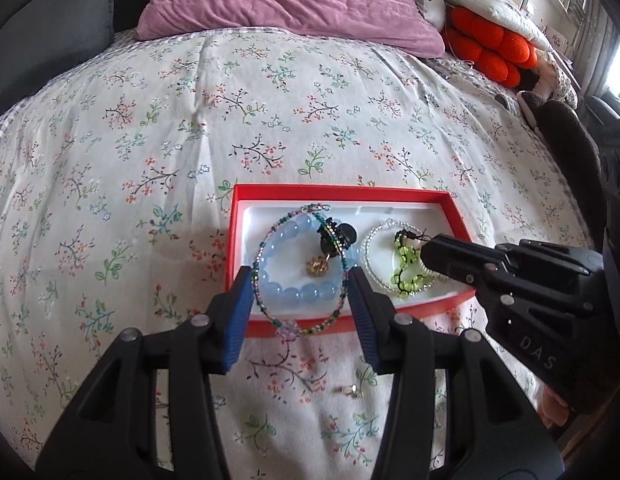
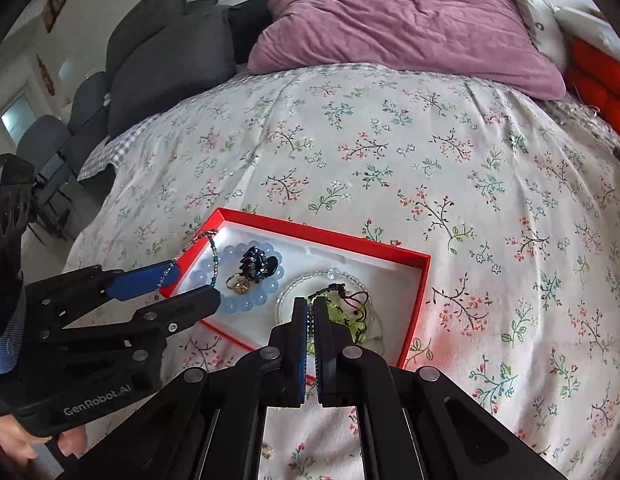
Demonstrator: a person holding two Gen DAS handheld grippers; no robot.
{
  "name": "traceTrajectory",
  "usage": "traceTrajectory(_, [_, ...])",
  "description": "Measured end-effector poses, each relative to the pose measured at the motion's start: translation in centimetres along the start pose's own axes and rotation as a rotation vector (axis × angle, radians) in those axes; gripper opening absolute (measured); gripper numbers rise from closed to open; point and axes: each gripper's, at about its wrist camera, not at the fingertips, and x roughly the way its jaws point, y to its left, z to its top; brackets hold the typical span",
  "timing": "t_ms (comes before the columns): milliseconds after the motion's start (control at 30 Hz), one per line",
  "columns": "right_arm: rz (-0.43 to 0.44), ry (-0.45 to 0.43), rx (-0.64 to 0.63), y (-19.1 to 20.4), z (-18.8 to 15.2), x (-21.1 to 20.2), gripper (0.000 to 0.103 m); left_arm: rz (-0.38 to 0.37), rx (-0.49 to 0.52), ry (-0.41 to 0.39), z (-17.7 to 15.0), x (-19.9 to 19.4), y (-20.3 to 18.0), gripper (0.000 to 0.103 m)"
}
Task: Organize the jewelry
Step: 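Carry the bracelet and pearl ring into the red box and open both tools, then withdraw both tools from the box toward the gold earrings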
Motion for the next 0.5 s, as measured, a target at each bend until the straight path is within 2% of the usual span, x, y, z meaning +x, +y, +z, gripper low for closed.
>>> traceTrajectory(67, [0.009,0.002,0.010,-0.1,0.1,0.1,0.004,0.006,0.003,-0.001,0.1,0.3,-0.2,0.054])
traceTrajectory(167, [0.022,0.011,0.029,-0.4,0.3,0.2,0.012,0.013,0.010,-0.006,0.3,0.3,-0.5,0.058])
traceTrajectory(333, [0.023,0.020,0.042,-0.7,0.5,-0.1,0.012,0.029,0.021,-0.012,0.2,-0.3,-0.6,0.061])
traceTrajectory(500, [0.014,0.008,0.036,-0.9,0.5,-1.1,0.015,0.048,0.028,-0.025,-0.1,-1.4,-0.2,0.071])
